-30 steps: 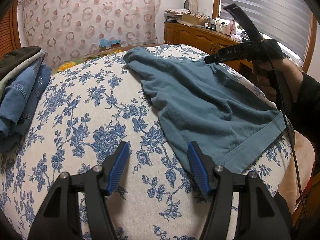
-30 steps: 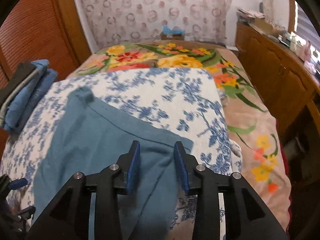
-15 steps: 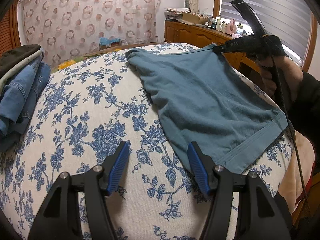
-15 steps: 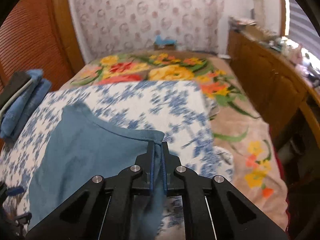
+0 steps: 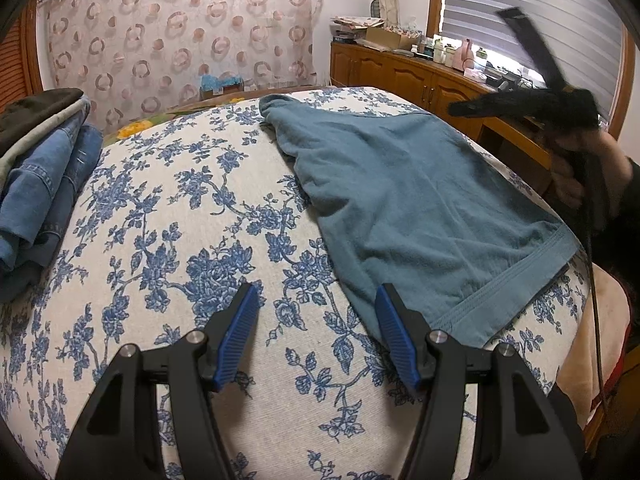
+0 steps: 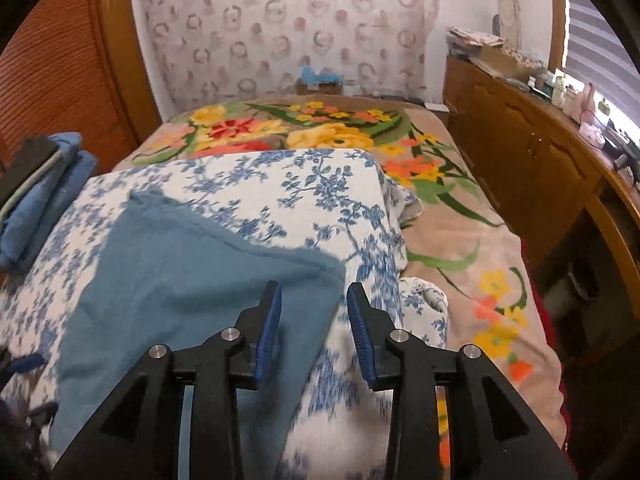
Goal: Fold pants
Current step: 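Open the right gripper to release the folded leg, then grasp the stacked leg hems with the left gripper while the right gripper grasps them too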
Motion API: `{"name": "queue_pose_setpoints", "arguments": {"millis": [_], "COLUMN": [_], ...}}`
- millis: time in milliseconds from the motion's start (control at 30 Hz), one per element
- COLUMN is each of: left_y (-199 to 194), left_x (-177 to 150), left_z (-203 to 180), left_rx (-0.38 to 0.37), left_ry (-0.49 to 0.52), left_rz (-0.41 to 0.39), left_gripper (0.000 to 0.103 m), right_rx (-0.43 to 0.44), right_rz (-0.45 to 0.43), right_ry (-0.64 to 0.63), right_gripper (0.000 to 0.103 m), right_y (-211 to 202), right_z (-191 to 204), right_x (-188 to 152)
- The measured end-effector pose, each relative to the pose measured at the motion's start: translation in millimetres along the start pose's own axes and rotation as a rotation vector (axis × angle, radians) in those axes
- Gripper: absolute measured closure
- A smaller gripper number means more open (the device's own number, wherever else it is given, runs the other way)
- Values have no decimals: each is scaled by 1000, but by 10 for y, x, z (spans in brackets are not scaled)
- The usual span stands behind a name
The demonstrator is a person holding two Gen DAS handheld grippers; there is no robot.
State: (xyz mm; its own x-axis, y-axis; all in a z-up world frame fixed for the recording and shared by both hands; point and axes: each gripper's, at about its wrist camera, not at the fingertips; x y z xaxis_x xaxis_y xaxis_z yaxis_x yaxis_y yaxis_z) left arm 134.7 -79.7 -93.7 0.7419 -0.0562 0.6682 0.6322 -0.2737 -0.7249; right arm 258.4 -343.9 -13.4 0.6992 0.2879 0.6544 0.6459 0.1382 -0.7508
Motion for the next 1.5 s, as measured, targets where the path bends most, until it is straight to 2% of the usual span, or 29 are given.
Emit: {"name": "queue_pose_setpoints", "arguments": {"millis": [233, 400, 867, 1033, 1233, 1300, 1333, 1367, 1400, 1500], "left_y": [-129, -230, -491, -461, -343, -319, -320, -314, -330, -454], "left_x": [-32, -96, -279, -372, -411, -416, -413, -412, -399, -334], "left_z": [-42, -95, -250, -258, -302, -327, -343, -359, -380, -401], "left_rx": [13, -18, -93, -126, -141, -145, -144, -146, -143, -156], "left_ry": [6, 1, 16, 11, 11, 14, 19, 24, 33, 46], "left_rz": [-33, -32, -39, -17, 10, 13, 9, 14, 10, -30], "left_gripper": [42, 42, 42, 55, 59, 66, 73, 80, 84, 88], "right_rx": [75, 100, 51, 66, 78, 88, 86, 88, 95, 112], "right_rz": [-50, -83, -25, -14, -14, -13, -10, -5, -1, -27], "right_ry": [-30, 30, -57, -25, -2, 10, 14, 13, 4, -8], "right_gripper": [69, 69, 67, 67, 67, 67, 67, 69, 83, 92], "right_y": [-649, -930, -1030, -1015, -1012, -992, -978, -967, -957, -1010], "right_z": [320, 467, 831, 812, 773, 755, 747, 744, 755, 761], "right_x": [-555, -916, -1279, -1375, -1375, -1367, -1361, -1357, -1349, -1309]}}
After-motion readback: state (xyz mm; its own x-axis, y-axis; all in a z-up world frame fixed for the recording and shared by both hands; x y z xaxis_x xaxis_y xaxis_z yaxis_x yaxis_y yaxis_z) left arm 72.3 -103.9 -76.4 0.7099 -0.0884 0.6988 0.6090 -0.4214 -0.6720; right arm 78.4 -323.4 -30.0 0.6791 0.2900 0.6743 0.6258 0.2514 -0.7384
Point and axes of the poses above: each gripper's, at about its wrist camera, not at the fingertips, and y roughly the way its jaws point, z to its left, x to its top, and after that the axes turned 10 degrees about -y, right-handed
